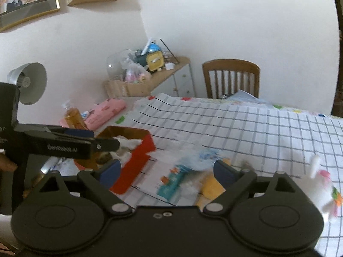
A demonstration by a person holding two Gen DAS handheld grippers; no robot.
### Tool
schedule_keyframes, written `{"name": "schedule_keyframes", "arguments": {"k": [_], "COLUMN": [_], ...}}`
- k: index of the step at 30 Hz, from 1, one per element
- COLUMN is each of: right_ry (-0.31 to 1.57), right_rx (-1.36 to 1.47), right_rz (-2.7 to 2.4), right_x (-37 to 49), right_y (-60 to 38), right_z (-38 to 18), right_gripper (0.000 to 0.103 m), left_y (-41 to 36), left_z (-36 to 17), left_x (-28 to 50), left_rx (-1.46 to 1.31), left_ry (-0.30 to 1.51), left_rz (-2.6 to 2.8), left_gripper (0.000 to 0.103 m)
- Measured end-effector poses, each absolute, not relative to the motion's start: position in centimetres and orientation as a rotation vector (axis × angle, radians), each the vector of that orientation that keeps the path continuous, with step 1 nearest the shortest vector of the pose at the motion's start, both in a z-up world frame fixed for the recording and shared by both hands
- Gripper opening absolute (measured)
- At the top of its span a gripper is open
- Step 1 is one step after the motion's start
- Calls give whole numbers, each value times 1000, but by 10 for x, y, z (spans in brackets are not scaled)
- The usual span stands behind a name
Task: Organize soft objects
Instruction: 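Move both grippers away from the tin toward the items on the cloth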
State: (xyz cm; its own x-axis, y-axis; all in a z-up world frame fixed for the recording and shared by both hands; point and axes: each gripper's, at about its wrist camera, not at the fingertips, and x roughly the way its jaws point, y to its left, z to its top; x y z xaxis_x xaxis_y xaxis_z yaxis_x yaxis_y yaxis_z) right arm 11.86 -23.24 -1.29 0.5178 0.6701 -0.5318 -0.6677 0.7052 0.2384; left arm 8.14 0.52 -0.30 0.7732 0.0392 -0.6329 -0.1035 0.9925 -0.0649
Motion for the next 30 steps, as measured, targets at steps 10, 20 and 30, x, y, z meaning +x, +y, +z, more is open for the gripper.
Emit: {"name": "schedule_keyframes", "arguments": {"k": [10,20,30], "right_ry": [693,763,828], "right_rx": [-35,-95,-132], "right_rz": [739,703,688], "right_x": [124,130,141], "right_y": [-269,-282,-280], "right_z": [-45,-83,-112], "right_gripper": [94,94,94], "left_y": [-27,-34,-29], "left_z": [-16,-31,-53], "left_x": [104,143,172], "left_rx": [-101,-56,-67], "left_ry": [668,702,757], "left_rz": [38,63,65], "left_gripper": [101,101,101]}}
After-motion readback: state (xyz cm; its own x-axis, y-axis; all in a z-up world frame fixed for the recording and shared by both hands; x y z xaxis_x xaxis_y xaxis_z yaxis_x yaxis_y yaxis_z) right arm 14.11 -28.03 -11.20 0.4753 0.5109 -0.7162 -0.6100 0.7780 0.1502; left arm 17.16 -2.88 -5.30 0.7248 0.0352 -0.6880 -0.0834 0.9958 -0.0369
